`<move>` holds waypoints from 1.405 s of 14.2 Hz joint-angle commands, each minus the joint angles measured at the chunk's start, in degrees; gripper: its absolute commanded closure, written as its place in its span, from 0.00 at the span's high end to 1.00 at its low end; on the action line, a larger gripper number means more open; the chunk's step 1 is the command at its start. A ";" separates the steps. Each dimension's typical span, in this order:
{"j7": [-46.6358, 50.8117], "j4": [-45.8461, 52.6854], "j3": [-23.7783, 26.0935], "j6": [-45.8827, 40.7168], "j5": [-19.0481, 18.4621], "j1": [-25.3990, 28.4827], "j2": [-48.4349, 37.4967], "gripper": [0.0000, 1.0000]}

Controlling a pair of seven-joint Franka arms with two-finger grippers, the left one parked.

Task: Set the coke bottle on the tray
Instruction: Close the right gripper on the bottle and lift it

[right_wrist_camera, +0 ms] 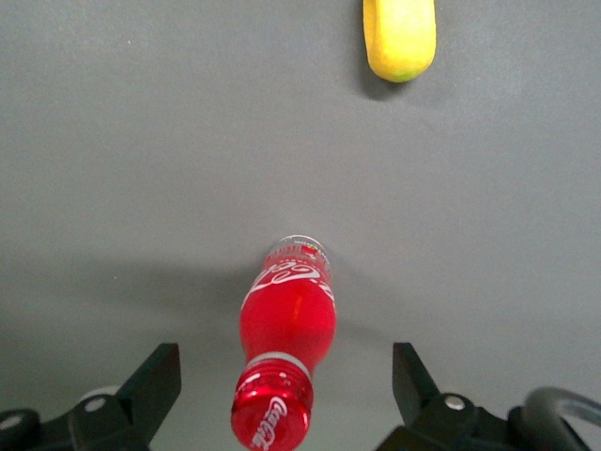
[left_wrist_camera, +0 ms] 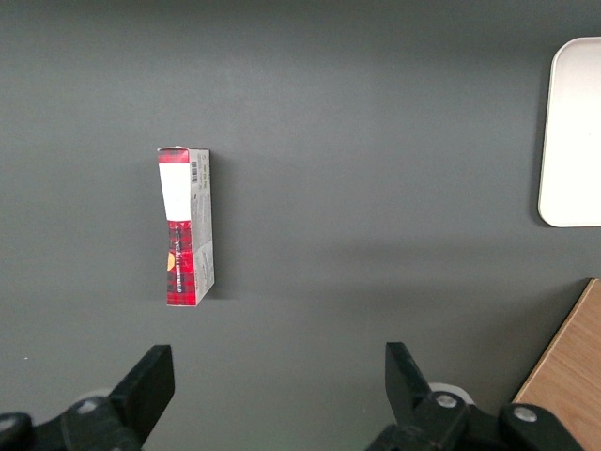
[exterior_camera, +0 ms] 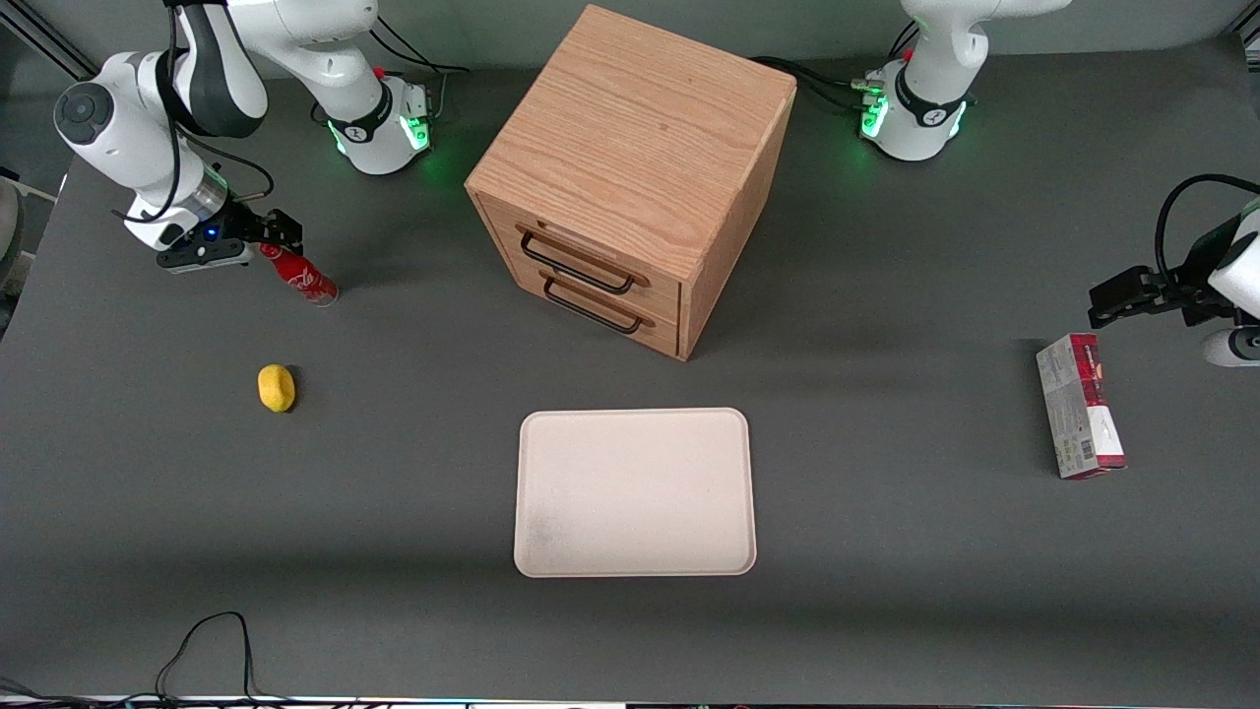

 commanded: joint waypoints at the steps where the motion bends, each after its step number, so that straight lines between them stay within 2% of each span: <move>1: -0.72 -2.58 -0.69 0.30 -1.40 0.12 -2.23 1.00; 5: -0.72 -2.32 -0.69 -2.00 -1.49 0.12 -3.90 0.99; 6: -0.72 -2.23 -0.69 -2.00 -1.49 0.12 -3.81 0.95; 13: -0.81 -1.62 -0.43 -1.73 -1.75 0.21 -3.11 0.25; 16: -0.81 -1.18 -0.43 -2.00 -1.75 0.21 -3.11 0.18; 20: -0.72 3.46 0.10 -7.34 -1.66 0.21 -4.16 0.17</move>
